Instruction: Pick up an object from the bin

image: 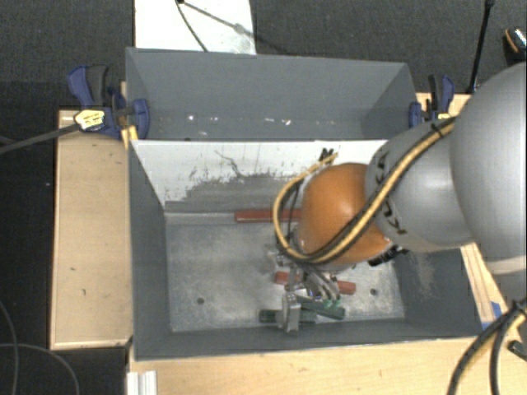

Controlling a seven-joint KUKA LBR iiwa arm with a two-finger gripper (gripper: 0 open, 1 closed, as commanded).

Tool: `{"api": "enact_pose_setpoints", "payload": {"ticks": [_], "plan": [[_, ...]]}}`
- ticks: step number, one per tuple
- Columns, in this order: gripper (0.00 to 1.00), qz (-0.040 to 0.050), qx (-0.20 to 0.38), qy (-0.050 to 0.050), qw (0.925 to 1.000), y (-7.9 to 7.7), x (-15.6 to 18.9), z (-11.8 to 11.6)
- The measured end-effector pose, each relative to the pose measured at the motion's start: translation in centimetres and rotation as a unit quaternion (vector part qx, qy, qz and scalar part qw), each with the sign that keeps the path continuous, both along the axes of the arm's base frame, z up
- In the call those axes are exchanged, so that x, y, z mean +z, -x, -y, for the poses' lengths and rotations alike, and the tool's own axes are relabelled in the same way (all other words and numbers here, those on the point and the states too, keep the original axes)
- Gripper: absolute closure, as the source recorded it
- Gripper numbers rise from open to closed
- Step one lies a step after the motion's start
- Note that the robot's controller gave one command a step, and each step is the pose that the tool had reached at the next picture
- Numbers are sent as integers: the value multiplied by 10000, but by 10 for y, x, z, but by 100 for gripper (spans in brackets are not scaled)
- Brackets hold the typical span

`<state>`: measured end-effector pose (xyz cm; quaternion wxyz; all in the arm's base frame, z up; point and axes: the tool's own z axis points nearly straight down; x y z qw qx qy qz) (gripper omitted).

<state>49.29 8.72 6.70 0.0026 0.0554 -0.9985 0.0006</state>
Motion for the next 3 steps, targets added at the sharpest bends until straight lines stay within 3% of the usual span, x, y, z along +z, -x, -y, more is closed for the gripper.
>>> {"api": "enact_pose_setpoints", "payload": {"ticks": [1, 2, 3], "plan": [[0, 53, 1406, -5, 9901, -70, 4, 42], [0, 49, 1402, 5, 9901, -77, 4, 121], [0, 20, 831, -9, 9965, -13, 33, 137]]}}
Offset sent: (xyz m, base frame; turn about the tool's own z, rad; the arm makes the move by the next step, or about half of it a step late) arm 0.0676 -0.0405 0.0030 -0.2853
